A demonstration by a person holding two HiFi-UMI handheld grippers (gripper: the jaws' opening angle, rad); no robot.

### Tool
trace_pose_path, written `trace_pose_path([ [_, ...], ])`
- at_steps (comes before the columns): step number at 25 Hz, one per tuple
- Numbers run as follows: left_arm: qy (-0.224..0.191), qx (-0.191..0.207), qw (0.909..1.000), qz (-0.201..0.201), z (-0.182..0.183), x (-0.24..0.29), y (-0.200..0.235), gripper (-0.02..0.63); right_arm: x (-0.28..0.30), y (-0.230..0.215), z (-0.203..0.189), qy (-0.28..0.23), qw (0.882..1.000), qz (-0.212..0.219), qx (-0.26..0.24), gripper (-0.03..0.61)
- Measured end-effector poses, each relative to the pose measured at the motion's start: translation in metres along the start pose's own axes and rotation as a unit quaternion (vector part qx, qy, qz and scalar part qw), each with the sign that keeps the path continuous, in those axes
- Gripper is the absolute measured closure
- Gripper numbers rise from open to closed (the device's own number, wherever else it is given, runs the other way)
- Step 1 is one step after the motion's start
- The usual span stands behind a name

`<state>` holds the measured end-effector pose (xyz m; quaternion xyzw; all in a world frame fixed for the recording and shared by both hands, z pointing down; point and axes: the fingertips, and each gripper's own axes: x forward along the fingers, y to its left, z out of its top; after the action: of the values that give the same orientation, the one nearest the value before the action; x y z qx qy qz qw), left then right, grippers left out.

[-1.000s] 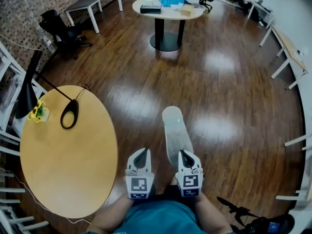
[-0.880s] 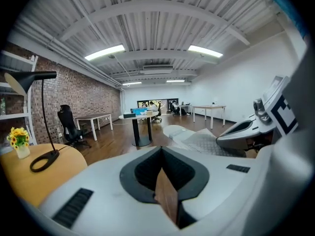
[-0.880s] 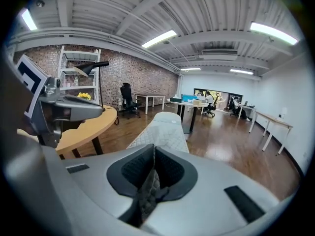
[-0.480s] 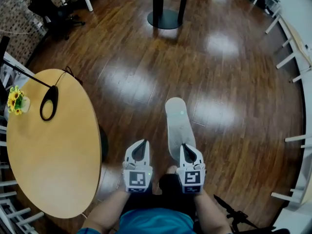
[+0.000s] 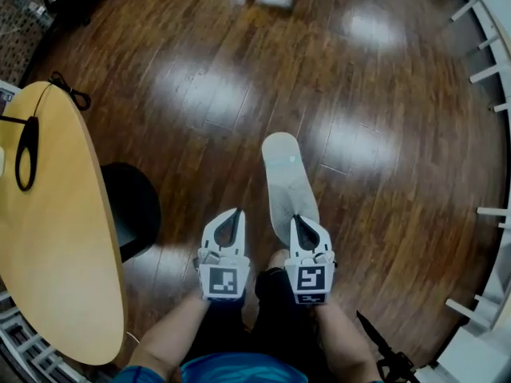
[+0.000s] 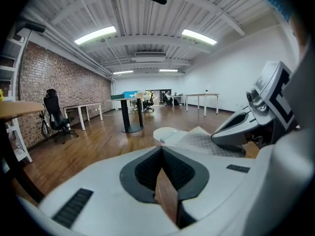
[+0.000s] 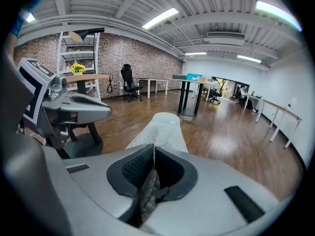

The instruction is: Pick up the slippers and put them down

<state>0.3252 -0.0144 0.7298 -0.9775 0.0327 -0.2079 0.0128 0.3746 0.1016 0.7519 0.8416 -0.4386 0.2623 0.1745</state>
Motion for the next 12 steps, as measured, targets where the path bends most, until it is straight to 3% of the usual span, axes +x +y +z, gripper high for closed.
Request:
trace_pose_path([
  [3,-0.004,0.009,1.0,0.002,-0.043,0.039,-0.004,0.609,0.04,-0.012,-0.046,0.004,1.0,0.0,-0.002,0.549],
  [7,-0.001,0.051,0.9987,-0.006,-0.091,0.073,-0.002,0.609,0.084,-0.016,-0.086,0.008,1.0,0.005,-0.001,0.549],
  [12,0.014,0.058,0.9982,0.008,-0.157,0.104,0.015,0.609,0.136,-0.008,-0.139,0.013,1.0,0.026,-0.009,0.549],
])
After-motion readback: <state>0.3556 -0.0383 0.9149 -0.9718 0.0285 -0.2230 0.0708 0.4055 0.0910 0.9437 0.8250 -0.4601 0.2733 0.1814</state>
